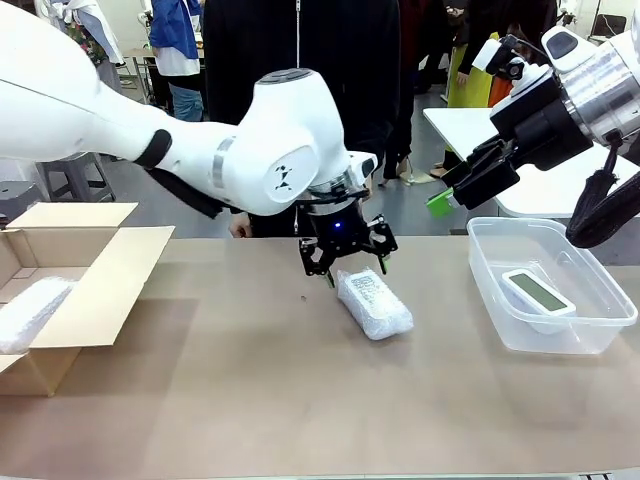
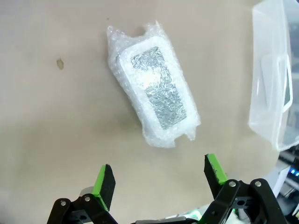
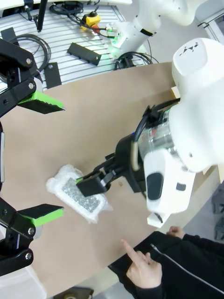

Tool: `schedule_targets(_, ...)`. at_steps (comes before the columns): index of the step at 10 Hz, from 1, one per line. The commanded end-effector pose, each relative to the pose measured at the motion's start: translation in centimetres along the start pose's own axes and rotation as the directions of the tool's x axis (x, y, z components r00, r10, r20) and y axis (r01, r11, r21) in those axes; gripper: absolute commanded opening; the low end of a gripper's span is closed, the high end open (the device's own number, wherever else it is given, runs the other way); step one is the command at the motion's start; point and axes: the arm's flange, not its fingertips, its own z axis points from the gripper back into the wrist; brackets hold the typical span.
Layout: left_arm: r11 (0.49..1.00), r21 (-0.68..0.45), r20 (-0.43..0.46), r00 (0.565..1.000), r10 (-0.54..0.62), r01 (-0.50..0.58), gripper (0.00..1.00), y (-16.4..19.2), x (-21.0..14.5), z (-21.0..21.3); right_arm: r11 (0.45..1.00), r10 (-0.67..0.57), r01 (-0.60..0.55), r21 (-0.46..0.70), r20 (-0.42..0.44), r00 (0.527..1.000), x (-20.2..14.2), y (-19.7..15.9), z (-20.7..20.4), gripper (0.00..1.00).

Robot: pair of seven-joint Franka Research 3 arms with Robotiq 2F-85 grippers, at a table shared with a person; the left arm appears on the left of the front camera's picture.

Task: Separate and place wrapped and unwrapped clocks.
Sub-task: Pick up the Digital clock indicated by the person.

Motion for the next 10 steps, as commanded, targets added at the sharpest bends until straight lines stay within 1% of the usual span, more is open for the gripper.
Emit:
schedule_targets(1, 0.992, 0.025, -0.009, 0.992, 0.124, -0.124, 1.0, -3.5, 1.3, -1.4, 1.0, -0.002, 0.002, 0.014, 0.012, 1.0, -0.1, -0.1, -0.1, 1.0)
schedule_targets(2, 0.979, 0.07, 0.012, 0.981, 0.193, -0.194, 1.0, -3.8, 1.8, -2.5, 1.0, -0.002, 0.002, 0.014, 0.012, 1.0, -0.1, -0.1, -0.1, 1.0)
schedule_targets(3, 0.971, 0.104, 0.034, 0.976, 0.214, -0.217, 1.0, -3.9, 2.3, -3.9, 1.0, -0.002, 0.002, 0.014, 0.012, 1.0, -0.1, -0.1, -0.1, 1.0)
schedule_targets(4, 0.963, 0.101, 0.008, 0.968, 0.252, -0.251, 1.0, -3.5, 2.5, -5.7, 1.0, -0.002, 0.002, 0.014, 0.012, 1.0, -0.1, -0.1, -0.1, 1.0)
schedule_targets(5, 0.955, 0.103, 0.005, 0.96, 0.28, -0.279, 1.0, -3.1, 2.8, -7.0, 1.0, -0.002, 0.002, 0.014, 0.012, 1.0, -0.1, -0.1, -0.1, 1.0)
schedule_targets(6, 0.943, 0.122, 0.024, 0.951, 0.308, -0.309, 1.0, -2.8, 2.8, -8.0, 1.0, -0.002, 0.002, 0.014, 0.012, 1.0, -0.1, -0.1, -0.1, 1.0)
schedule_targets(8, 0.935, 0.141, 0.063, 0.946, 0.319, -0.325, 1.0, -2.9, 2.9, -8.9, 1.0, -0.002, 0.002, 0.014, 0.012, 1.0, -0.1, -0.1, -0.1, 1.0)
schedule_targets(10, 0.938, 0.135, 0.08, 0.947, 0.312, -0.32, 1.0, -2.6, 3.2, -8.6, 1.0, -0.002, 0.002, 0.014, 0.012, 1.0, -0.1, -0.1, -0.1, 1.0)
